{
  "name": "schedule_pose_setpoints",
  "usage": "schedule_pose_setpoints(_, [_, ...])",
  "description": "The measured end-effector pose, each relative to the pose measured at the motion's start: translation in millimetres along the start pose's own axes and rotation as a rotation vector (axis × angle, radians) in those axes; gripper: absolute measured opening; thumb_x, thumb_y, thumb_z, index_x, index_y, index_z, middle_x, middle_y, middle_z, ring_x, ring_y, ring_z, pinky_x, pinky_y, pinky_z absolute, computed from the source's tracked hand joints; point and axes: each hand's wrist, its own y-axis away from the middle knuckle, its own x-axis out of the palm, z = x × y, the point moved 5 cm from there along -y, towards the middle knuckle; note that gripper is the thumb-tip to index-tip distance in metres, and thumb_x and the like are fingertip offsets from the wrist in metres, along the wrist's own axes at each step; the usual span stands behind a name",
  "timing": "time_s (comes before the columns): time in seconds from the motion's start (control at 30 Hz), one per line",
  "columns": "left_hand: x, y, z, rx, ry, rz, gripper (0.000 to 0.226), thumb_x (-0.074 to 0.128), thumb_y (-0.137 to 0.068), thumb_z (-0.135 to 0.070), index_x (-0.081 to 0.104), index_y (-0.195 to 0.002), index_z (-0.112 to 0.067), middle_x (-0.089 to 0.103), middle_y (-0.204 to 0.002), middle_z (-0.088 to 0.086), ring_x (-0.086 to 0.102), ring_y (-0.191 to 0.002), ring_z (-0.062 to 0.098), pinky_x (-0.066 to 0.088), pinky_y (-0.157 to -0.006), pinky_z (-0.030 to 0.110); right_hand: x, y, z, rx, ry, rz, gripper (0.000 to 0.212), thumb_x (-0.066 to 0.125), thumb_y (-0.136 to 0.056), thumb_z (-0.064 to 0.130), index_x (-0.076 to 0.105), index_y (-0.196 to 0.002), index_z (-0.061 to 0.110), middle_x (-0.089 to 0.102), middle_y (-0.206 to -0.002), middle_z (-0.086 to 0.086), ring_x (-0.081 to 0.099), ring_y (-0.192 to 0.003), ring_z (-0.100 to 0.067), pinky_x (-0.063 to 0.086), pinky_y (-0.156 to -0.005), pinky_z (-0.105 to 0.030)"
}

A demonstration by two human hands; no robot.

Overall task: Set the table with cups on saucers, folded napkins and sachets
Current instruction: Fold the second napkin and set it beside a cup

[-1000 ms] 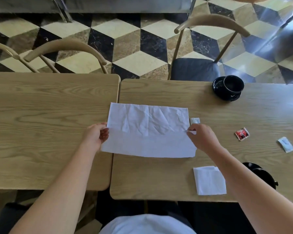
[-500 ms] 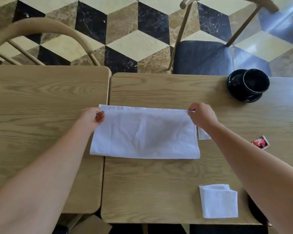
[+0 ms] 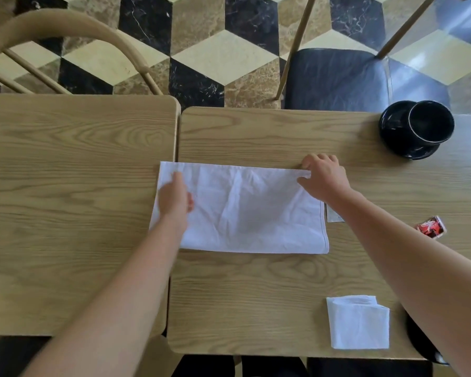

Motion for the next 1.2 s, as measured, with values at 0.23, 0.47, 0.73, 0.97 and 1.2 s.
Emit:
schedule_pose_setpoints(0.23, [97.8,159.4,177.5,-0.851,0.073,0.702,0.071,0.065,-0.084,-0.055,0.062,-0.11,0.01,0.075,-0.095,0.026,0.074,-0.077,0.039,0.059,-0.065,0.039,-4.5,-4.2,10.0,0.018,0.239,0.135,0.027,0.063,-0.09,0.034,0.071,-0.115,0.027,0.055,-0.118,-0.009,0.041,-0.121,-0.032,0.033,-0.097,-0.046])
schedule_pose_setpoints(0.47, [146.1,178.1,175.8,-0.737,0.429,0.472,0.049,0.072,-0.09,-0.03,0.055,-0.125,-0.001,0.066,-0.114,0.019,0.068,-0.093,0.03,0.056,-0.073,0.039,-17.6,11.1,22.5,-0.076,0.188,0.184,0.017,0.059,-0.085,0.031,0.061,-0.1,0.023,0.058,-0.1,0.002,0.05,-0.097,-0.024,0.032,-0.082,-0.039])
schedule_pose_setpoints(0.73, [91.2,180.9,108.5,-0.393,0.344,0.403,0.023,0.044,-0.088,0.005,0.059,-0.104,-0.003,0.065,-0.082,0.013,0.066,-0.064,0.023,0.06,-0.076,0.043,-42.1,55.8,18.4,0.062,-0.109,0.342,0.033,0.077,-0.08,0.025,0.07,-0.104,0.003,0.071,-0.099,-0.015,0.066,-0.083,-0.03,0.051,-0.067,-0.034])
schedule_pose_setpoints(0.97, [-20.5,201.2,73.9,-0.053,-0.096,0.277,0.021,0.042,-0.087,0.002,0.06,-0.082,-0.007,0.061,-0.084,0.01,0.058,-0.068,0.024,0.048,-0.056,0.026,-32.8,165.0,20.5,0.3,-0.849,0.61,0.021,0.079,-0.083,0.008,0.065,-0.098,0.009,0.058,-0.085,-0.006,0.058,-0.07,-0.017,0.049,-0.054,-0.023])
schedule_pose_setpoints(1.2, [-85.6,227.4,49.7,0.08,0.015,0.446,0.021,0.055,-0.088,0.0,0.044,-0.078,-0.015,0.045,-0.054,0.002,0.036,-0.039,0.013,0.026,-0.039,0.019,-36.3,263.6,45.4,0.404,-1.402,0.467,0.027,0.068,-0.093,0.028,0.047,-0.08,0.019,0.029,-0.056,0.004,0.022,-0.044,-0.011,0.012,-0.043,-0.022])
